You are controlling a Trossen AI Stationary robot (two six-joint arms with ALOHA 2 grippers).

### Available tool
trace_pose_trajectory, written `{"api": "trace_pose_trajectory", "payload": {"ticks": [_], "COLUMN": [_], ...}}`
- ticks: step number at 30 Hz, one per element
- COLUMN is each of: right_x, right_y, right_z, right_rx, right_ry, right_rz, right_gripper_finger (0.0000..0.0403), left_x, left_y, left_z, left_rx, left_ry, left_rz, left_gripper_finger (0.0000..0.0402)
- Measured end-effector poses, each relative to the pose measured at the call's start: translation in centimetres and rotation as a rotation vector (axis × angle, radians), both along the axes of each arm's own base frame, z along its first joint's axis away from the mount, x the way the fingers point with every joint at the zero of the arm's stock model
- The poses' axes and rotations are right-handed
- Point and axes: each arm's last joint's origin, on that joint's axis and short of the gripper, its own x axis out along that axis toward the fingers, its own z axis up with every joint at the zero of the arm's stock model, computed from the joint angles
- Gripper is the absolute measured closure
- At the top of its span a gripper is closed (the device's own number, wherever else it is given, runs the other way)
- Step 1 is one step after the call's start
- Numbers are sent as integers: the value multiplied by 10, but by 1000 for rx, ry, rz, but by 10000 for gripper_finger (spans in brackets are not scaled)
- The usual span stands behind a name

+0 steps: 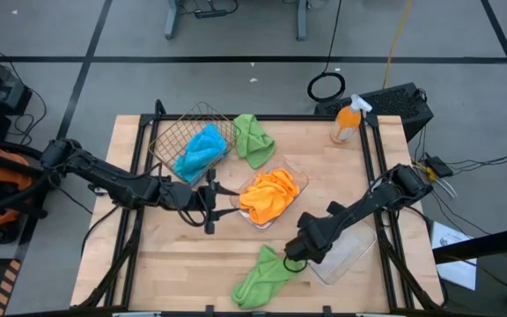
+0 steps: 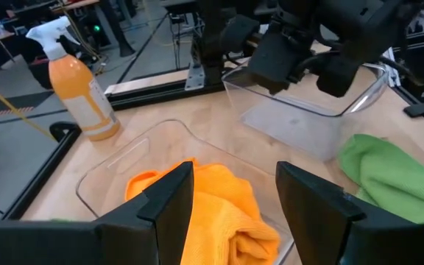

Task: Sort microfiber towel by color & place in baskets
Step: Adjust the transparent bin, then put the top green towel into the bottom transparent bin

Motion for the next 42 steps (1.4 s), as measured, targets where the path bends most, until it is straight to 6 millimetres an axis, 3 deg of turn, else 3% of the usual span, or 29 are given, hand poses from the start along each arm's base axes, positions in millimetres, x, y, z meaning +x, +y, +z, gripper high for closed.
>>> {"api": "trace_pose_trajectory", "payload": {"ticks": [3, 11, 25, 30, 35, 39, 42], "right_x": [-5, 1, 6, 9, 13, 22, 32], "right_y": [-3, -14, -16, -3, 4, -8, -33], "right_z": [3, 3, 5, 25, 59, 80, 91], "right_rx": [-37, -101, -115, -83, -133, -266, -356], "right_ry": [55, 9, -35, -93, -283, -419, -440], "right_rz": [-19, -11, 0, -20, 7, 95, 158], "right_gripper_finger": [403, 403, 403, 403, 403, 403, 403], "left_x": [0, 1, 10, 10, 9, 8, 7], "left_y": [0, 4, 56, 65, 55, 44, 35], "left_z": [0, 1, 5, 3, 0, 0, 0], "left_rx": [3, 54, 163, 115, 113, 113, 104], "left_ry": [-1, -8, -31, -16, 21, 15, 15], "left_rz": [-1, 0, 165, 213, 167, 124, 91], "left_gripper_finger": [201, 201, 201, 201, 201, 201, 201]}}
